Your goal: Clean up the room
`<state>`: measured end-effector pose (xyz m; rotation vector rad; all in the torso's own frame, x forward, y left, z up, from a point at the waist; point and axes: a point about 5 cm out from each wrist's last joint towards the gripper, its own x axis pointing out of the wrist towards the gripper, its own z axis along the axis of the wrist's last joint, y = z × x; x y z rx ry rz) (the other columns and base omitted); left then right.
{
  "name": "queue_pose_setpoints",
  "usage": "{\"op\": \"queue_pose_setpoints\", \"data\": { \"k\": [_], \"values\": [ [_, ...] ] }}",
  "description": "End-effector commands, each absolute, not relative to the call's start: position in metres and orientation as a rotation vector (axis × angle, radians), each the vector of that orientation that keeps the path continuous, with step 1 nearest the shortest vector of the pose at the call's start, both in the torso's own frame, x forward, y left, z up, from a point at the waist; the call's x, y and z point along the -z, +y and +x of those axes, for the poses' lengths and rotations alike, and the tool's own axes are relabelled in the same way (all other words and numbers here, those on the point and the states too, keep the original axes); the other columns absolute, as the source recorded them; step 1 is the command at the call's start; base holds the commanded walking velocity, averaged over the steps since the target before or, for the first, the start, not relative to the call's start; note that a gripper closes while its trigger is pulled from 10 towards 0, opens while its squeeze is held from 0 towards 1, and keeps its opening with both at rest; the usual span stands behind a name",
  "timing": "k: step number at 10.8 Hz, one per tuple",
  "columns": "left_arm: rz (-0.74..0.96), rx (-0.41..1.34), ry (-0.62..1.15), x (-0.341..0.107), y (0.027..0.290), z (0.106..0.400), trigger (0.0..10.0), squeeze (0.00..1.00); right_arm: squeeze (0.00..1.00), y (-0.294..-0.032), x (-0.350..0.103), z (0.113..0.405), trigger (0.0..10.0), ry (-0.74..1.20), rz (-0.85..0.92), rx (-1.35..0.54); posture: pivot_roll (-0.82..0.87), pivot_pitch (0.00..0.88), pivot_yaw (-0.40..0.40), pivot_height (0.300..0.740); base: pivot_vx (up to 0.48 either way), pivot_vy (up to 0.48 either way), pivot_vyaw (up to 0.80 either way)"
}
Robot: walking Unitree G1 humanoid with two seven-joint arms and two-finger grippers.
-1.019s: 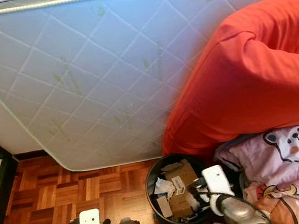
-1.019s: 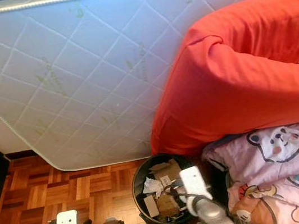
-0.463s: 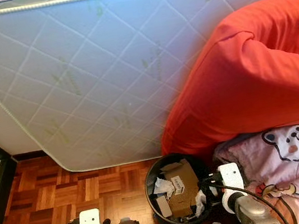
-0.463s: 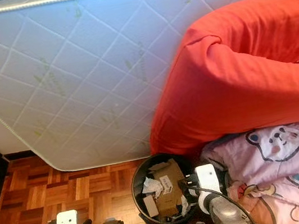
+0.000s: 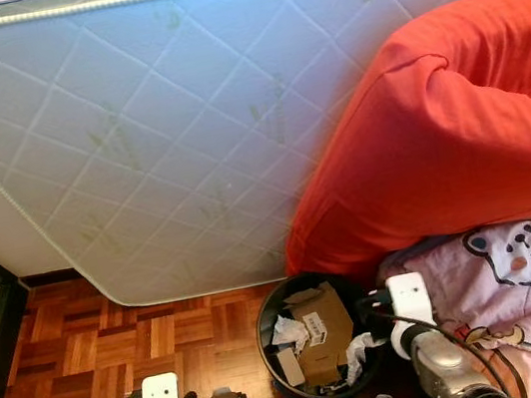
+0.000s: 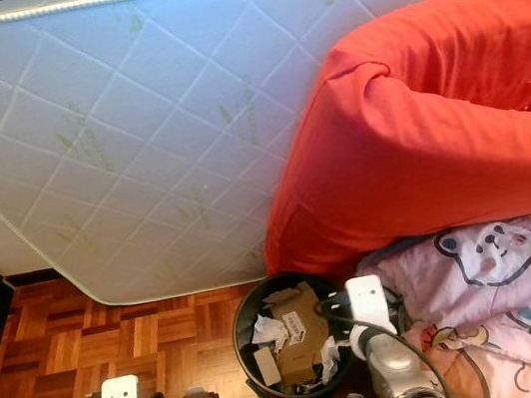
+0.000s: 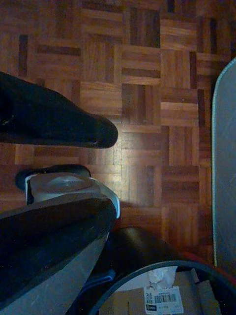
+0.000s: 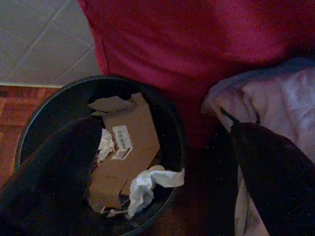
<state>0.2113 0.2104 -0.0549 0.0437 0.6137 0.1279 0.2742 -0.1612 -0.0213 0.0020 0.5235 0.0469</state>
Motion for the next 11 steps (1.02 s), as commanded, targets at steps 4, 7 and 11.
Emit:
{"op": "queue_pose_setpoints", "data": {
  "k": [4, 7, 11],
  "values": [
    [0.077, -0.115, 0.669, 0.057, 0.215, 0.212, 10.0, 0.00, 0.00, -0.186, 0.041, 0.244, 10.0, 0.574, 0.068, 0.056, 0.16, 0.051, -0.010, 0.697, 0.000, 0.000, 0.00],
    [0.092, -0.112, 0.691, 0.057, 0.218, 0.211, 10.0, 0.00, 0.00, -0.185, 0.052, 0.229, 10.0, 0.634, 0.083, 0.071, 0.15, 0.016, -0.001, 0.740, 0.000, 0.000, 0.00],
    [0.084, -0.134, 0.770, 0.068, 0.216, 0.198, 10.0, 0.00, 0.00, -0.189, 0.057, 0.223, 10.0, 0.691, 0.073, 0.085, 0.12, 0.000, -0.021, 0.740, 0.000, 0.000, 0.00]
  ]
}}
